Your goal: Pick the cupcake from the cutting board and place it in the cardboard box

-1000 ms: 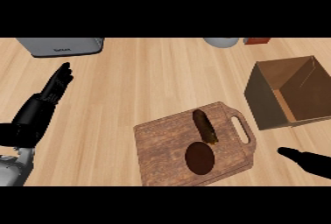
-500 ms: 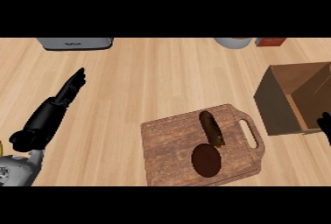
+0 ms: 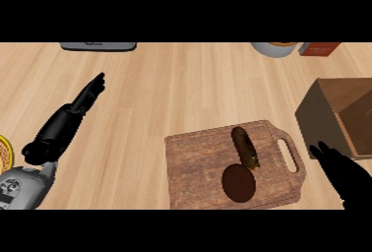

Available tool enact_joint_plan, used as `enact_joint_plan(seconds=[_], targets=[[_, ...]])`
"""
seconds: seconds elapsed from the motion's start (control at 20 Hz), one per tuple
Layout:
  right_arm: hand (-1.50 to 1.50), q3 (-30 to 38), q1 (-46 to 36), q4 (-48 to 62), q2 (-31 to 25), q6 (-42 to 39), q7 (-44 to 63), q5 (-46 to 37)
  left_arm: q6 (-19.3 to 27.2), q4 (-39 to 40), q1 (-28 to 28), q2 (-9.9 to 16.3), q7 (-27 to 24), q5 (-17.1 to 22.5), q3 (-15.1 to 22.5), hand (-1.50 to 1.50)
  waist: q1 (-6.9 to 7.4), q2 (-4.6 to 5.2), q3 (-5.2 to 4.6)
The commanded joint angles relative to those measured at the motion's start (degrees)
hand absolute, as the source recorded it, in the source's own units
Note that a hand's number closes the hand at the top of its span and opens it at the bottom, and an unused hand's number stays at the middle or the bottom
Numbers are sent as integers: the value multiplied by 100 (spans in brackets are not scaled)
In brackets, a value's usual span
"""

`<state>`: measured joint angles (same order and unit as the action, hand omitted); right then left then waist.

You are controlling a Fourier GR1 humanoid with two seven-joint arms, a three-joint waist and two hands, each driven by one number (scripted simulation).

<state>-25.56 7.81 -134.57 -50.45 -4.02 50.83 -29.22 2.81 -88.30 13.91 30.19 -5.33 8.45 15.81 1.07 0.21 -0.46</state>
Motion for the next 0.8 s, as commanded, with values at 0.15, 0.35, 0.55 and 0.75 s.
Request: enact_joint_plan(seconds=[0.15, 0.35, 0.55, 0.75], targets=[[-150, -1256, -1315, -397, 633, -1332, 2378, -280, -83, -68, 100, -116, 141, -58, 87, 0, 114, -20, 4], [-150, -1690, -2053, 558, 1581, -1308, 2776, -295, -43, 315, 204, -253, -102, -205, 55, 0, 81, 14, 10], [-150, -2062, -2281, 934, 2299, -1384, 3121, -504, -259, 325, 116, -106, -240, -43, -168, 0, 38, -8, 16], [-150, -2311, -2322, 1244, 2721, -1472, 3404, -866, -6, 242, -29, -253, -142, -273, -50, 0, -37, -40, 20]])
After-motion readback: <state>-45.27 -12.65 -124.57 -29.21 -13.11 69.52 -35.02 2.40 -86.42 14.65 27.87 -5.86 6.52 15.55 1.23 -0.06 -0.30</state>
